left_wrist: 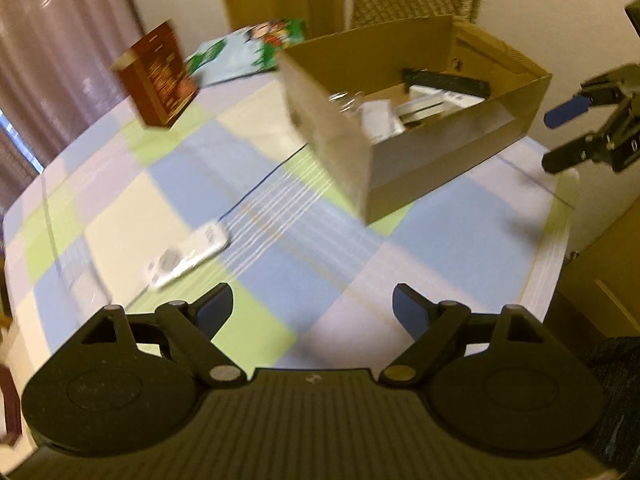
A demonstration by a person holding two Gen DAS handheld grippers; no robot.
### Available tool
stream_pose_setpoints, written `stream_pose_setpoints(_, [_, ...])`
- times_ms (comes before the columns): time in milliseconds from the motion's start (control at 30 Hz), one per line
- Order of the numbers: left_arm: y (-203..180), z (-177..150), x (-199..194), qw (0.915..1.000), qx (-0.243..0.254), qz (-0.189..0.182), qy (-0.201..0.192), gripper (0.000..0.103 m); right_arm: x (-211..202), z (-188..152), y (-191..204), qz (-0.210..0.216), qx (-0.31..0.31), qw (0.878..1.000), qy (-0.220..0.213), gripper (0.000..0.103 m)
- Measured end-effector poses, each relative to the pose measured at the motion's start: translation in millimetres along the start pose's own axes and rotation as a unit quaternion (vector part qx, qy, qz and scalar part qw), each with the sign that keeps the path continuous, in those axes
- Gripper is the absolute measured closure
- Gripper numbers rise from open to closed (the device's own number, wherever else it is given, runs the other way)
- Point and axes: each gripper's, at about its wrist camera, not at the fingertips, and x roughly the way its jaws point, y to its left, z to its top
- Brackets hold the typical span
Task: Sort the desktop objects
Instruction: 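Withdraw both grippers from the cardboard box back over the table, then grasp the white remote with the right gripper while the left grasps the clear plastic case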
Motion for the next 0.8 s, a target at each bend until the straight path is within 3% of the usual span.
stream_pose_setpoints(300, [70, -60, -18, 0.9928, -0.109, 0.049, 0.013, 0.018, 48, 27, 65, 0.053, -0.066, 0.996, 0.019, 0.014])
stream_pose_setpoints(467, [110, -92, -28, 0.9791, -0.190, 0.067, 0.023, 0.018, 77, 51, 110, 0.092, -0.147, 0.985, 0.024, 0.014])
stream_pose_setpoints(633, [141, -118, -33, 0.9649, -0.245, 0.088, 0.032, 0.018, 120, 87, 149, 0.104, -0.218, 0.970, 0.026, 0.014])
stream_pose_setpoints(800, [163, -138, -38, 0.9521, -0.283, 0.109, 0.040, 0.018, 172, 129, 172, 0.101, -0.271, 0.956, 0.054, 0.014])
